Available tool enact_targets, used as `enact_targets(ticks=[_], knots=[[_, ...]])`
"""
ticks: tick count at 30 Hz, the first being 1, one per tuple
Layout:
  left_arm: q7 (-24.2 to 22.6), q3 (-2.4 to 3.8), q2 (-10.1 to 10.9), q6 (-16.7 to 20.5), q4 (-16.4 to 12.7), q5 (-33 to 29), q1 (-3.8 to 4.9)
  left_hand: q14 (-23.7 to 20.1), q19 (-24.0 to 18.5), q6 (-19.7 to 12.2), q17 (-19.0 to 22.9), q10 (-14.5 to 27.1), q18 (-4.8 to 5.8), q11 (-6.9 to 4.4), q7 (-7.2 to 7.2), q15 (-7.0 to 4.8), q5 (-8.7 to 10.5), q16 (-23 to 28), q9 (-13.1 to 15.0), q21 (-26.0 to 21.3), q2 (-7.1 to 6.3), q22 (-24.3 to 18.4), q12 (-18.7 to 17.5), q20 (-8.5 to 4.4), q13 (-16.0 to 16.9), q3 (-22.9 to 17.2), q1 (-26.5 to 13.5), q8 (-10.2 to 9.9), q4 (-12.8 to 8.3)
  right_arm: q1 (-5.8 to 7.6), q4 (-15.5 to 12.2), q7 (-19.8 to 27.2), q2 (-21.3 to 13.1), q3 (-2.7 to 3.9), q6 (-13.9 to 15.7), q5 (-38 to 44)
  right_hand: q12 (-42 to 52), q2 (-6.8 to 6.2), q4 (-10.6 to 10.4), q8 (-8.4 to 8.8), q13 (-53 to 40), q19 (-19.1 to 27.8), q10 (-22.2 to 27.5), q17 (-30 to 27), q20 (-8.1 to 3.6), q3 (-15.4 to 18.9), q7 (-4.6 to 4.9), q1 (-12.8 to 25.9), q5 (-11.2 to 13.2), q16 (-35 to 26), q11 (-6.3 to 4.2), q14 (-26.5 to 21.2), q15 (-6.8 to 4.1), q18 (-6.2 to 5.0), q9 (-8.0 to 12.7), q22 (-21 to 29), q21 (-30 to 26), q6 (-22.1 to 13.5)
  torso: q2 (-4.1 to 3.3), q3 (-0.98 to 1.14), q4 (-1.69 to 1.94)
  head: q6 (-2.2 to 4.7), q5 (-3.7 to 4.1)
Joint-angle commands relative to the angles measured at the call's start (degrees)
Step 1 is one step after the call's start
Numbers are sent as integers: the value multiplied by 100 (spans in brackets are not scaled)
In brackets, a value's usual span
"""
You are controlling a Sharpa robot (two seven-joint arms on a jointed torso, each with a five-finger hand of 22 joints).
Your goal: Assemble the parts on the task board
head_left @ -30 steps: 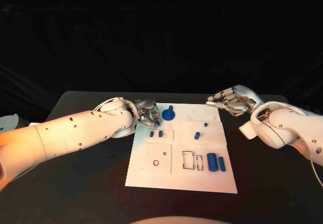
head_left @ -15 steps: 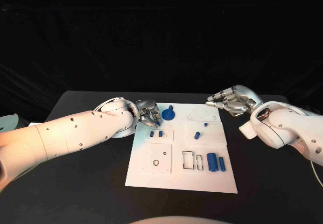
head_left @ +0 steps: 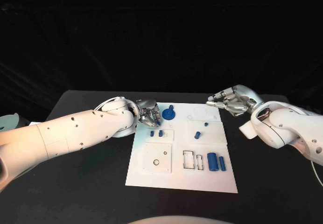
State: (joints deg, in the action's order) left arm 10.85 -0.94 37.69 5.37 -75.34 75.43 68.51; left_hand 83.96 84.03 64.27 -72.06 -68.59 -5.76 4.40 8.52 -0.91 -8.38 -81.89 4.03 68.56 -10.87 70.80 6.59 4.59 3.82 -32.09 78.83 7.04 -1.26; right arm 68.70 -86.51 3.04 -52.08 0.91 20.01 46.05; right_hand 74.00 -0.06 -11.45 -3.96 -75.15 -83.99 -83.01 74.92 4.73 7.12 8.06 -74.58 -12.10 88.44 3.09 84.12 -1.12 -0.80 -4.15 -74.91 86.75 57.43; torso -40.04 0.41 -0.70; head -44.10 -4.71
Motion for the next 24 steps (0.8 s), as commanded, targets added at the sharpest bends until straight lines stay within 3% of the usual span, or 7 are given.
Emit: enact_targets(ticks=[1, 8, 24], knots=[[64, -4, -17, -140, 12, 39, -5, 261, 9, -87, 18, 34, 83, 31, 9, 59, 21, -14, -20, 3, -7, -2, -56, 54, -7, 8, -61, -61, -45, -5, -1, 32, 6, 0, -76, 41, -35, -15, 4, -21, -530, -275, 33, 1214, 24, 25, -4, -53, -22, -36, 3, 518, 5, -71, -10, -887, -35, 27, -2, 3, -1, -1, 1], [123, -5, -35, -195, 50, 39, -6, 248, -10, -238, 71, 145, 74, 83, 53, 99, 23, 0, -34, -50, -58, -39, -188, 89, -10, 37, -136, -201, -45, -7, 0, 35, 8, 0, -74, 41, -35, -15, 4, -21, -530, -275, 33, 1214, 24, 25, -4, -53, -22, -36, 3, 518, 5, -71, -10, -887, -35, 27, -1, 2, -3, -10, 4], [111, -6, -40, -155, 63, 39, -6, 241, -19, -255, 95, 175, 69, 97, 67, 111, 23, 8, -33, -77, -69, -58, -223, 101, -9, 50, -152, -229, -49, -11, 6, 35, 9, 0, -75, 41, -36, -11, 5, -20, -529, -274, 34, 1213, 23, 30, -4, -56, -22, -36, 3, 518, 5, -71, -10, -884, -36, 27, 1, 1, 0, -18, 4]])
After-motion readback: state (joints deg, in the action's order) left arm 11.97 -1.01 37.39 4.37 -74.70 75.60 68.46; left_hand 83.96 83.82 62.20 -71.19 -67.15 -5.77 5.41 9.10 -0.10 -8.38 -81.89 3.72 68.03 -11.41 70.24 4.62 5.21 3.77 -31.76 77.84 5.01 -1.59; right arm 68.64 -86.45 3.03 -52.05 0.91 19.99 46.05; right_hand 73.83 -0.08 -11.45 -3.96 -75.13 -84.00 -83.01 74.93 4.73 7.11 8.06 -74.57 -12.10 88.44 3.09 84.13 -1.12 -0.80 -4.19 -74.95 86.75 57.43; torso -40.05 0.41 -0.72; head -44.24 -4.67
